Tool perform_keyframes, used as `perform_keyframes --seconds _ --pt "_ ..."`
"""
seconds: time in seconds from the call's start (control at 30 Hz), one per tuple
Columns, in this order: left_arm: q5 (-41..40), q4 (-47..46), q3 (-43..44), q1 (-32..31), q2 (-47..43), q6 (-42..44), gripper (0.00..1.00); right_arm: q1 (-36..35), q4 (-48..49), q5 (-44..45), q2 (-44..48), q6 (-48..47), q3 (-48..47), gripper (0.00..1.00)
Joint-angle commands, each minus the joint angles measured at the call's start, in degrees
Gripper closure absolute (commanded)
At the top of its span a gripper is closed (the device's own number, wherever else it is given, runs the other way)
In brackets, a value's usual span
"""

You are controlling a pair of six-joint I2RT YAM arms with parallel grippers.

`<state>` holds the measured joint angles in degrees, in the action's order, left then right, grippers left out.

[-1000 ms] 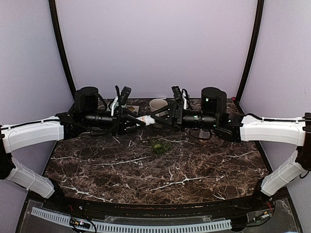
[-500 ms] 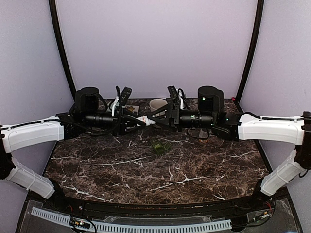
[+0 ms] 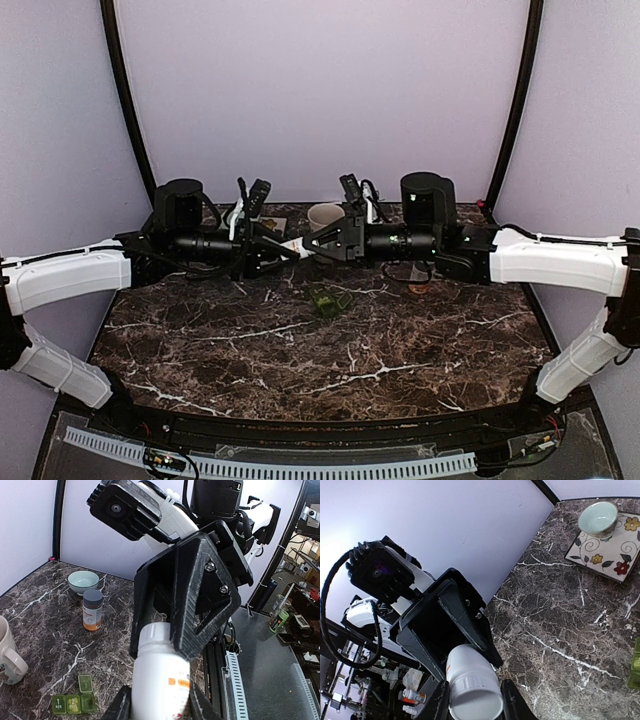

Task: Sort the pills into containers
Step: Unscrew the lid of the pill bottle.

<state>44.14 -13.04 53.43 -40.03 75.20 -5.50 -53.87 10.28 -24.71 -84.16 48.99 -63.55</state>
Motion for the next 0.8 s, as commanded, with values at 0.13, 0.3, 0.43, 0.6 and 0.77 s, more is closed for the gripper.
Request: perform_keyframes --seconds 0.13,0.3,0.43,0.6,0.77 --pt "6.7 0.9 2.8 -0.3 -0.2 -3.5 1.0 -3.0 -4.2 0.5 0.6 -26.1 -0.9 1.0" --pt "14.7 2.1 5.5 0.1 2.3 -7.2 1.0 -3.0 -1.8 0.7 2.5 -34.6 3.9 1.0" --pt "19.1 2.6 6.7 0.3 4.0 -8.8 1.0 -3.8 0.1 1.1 3.9 -36.3 5.9 1.0" --pt "22.6 3.0 8.2 0.3 5.9 -10.5 1.0 -6.5 -2.7 7.7 3.6 -43.0 4.8 0.96" --pt "23.2 2.9 8.7 0.3 6.8 -11.0 1.0 -7.3 -2.7 10.7 3.7 -43.8 5.4 0.84"
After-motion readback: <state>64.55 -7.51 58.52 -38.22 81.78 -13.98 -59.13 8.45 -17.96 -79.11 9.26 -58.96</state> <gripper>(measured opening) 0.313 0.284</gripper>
